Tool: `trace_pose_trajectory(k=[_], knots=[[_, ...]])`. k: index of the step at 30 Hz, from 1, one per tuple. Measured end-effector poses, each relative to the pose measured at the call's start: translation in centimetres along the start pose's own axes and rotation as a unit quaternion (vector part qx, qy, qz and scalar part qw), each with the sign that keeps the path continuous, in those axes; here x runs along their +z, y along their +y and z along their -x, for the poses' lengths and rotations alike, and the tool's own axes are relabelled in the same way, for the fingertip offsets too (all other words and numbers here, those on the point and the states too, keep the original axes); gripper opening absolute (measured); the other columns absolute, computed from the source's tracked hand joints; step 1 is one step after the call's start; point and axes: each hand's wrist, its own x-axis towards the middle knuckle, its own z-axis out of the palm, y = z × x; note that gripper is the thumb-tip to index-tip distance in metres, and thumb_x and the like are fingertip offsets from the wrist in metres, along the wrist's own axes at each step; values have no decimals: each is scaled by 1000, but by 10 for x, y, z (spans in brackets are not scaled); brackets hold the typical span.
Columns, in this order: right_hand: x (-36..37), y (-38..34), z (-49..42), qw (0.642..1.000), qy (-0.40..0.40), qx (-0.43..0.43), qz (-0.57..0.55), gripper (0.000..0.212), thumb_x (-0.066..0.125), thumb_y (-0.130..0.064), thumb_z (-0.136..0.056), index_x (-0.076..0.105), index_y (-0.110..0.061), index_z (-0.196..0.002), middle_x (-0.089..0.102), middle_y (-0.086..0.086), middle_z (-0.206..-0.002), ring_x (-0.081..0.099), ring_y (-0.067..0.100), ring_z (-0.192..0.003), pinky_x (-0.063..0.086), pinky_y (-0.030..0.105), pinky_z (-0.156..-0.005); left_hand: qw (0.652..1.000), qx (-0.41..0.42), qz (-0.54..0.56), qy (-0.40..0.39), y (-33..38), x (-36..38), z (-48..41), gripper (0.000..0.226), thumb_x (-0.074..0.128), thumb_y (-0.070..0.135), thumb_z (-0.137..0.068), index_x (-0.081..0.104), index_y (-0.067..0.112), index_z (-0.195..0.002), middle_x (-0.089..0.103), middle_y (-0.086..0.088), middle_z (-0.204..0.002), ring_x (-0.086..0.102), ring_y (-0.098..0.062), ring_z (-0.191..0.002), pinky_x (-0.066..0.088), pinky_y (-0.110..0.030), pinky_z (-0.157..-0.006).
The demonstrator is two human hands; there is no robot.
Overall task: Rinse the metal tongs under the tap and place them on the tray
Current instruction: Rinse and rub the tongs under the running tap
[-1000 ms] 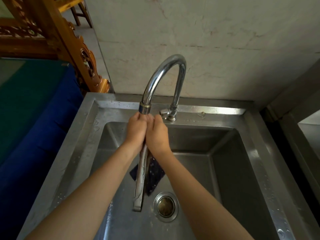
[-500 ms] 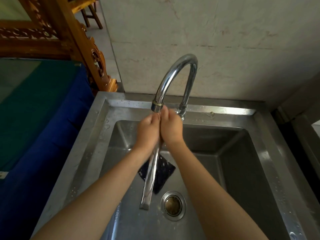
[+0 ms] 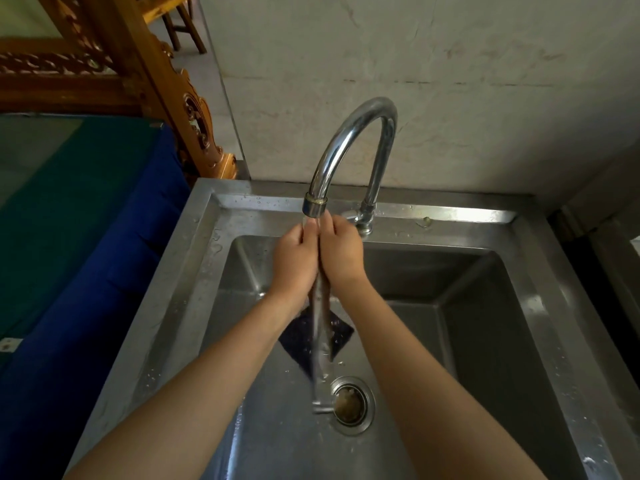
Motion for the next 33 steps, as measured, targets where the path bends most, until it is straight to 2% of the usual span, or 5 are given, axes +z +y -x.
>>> trace_pose_trajectory(k=[5,14,19,25,33], knots=[[7,18,34,999,15,-33,26,27,36,-25,-99,43,-16,-74,49,-7,-61,50,-2,-49,36,7,-43,998,-18,-25,47,11,4,-22,31,42,19,-96,52,16,-67,51,-1,-63,50,-17,-63,43,-36,-68],[-17,32,39,956,-71,-156,238,28,36,-30,-99,45,-11,-81,61,13,-74,55,30,-65,33,34,-56,995,-53,51,71,14,11,-25,14,48,16,-92,51,11,-79,46,4,-57,44,-8,-47,36,-22,-47],[-34,50,41,993,34,-71,91,16,41,-30,-97,48,-17,-90,55,-5,-75,53,13,-67,44,29,-60,978,-138,151,51,2,-1,-24,44,38,33,-97,38,20,-55,32,8,-38,25,-7,-31,19,-20,-31],[-28,40,30,988,-102,64,-100,45,30,-39,-99,60,-7,-92,59,-3,-68,56,9,-61,49,23,-59,922,-219,312,-70,-1,-9,-33,48,33,27,-97,35,18,-50,31,5,-33,25,-9,-24,16,-14,-27],[-19,15,26,975,-74,73,-198,31,45,-33,-96,50,-15,-71,42,-3,-52,38,8,-45,38,19,-45,992,-73,53,90,0,-28,-14,36,39,38,-97,55,12,-115,62,-8,-113,58,-22,-107,47,-37,-94]])
